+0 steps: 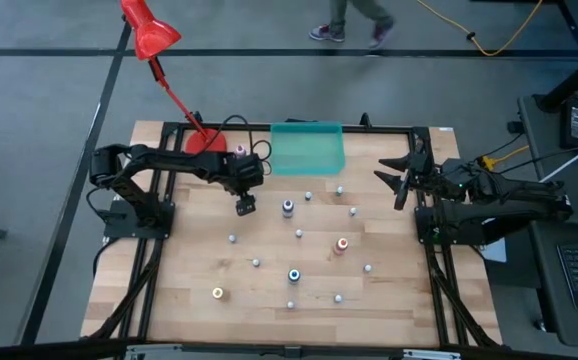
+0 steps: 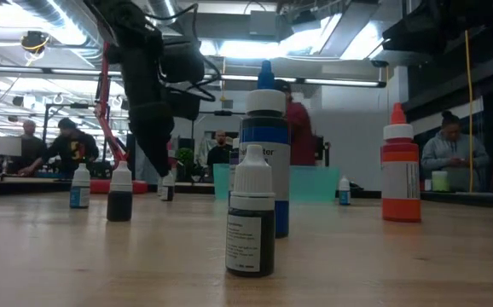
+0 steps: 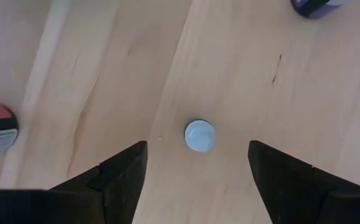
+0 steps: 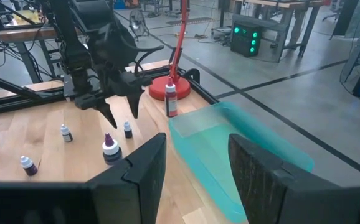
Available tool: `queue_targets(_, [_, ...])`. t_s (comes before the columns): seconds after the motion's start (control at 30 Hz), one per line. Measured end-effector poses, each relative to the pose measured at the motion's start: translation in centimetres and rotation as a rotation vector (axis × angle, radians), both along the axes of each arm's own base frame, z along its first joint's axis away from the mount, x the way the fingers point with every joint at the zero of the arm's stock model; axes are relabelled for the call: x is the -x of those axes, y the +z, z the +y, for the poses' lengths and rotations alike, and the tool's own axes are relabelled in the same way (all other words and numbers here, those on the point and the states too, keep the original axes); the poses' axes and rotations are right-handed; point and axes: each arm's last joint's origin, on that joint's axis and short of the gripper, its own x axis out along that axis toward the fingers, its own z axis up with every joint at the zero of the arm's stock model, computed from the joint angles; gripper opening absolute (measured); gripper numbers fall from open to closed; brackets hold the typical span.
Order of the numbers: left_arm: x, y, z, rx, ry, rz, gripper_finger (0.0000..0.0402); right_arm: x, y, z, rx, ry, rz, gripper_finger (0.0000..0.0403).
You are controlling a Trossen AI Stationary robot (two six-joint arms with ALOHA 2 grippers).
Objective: Pick & Place food coloring
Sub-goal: Put the top small black food coloring bottle into the green bin
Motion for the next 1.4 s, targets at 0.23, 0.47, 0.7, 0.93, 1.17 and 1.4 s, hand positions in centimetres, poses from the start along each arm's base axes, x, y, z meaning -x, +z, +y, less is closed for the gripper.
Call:
queue_targets(0.23, [-0.4, -0.4, 0.1, -0.01, -0.003, -0.024, 0.0259, 0.0, 0.0, 0.0, -0.001, 0.0, -0.001, 0.0175])
queue_targets(0.47, [-1.0, -2.1, 0.2, 0.024, -0.018, 0.014, 0.0246, 0.0, 0.0, 0.0, -0.004, -0.001, -0.002, 0.0175])
queue_targets(0.7, [-1.1, -2.4, 0.2, 0.025, -0.018, 0.023, 0.0237, 0.0, 0.0, 0.0, -0.004, -0.001, -0.002, 0.0175])
queue_targets(0.93, [-1.1, -2.3, 0.2, 0.025, -0.017, 0.021, 0.0201, 0.0, 0.0, 0.0, -0.003, -0.001, -0.002, 0.0175])
queue_targets(1.17, [-1.8, -1.3, 0.5, 0.014, -0.009, -0.012, 0.0143, 0.0, 0.0, 0.0, -0.002, -0.001, -0.001, 0.0175])
queue_targets(1.4, [-1.3, -1.4, 0.4, 0.029, -0.016, 0.043, 0.0098, 0.0, 0.0, 0.0, -0.006, 0.013, -0.001, 0.0175])
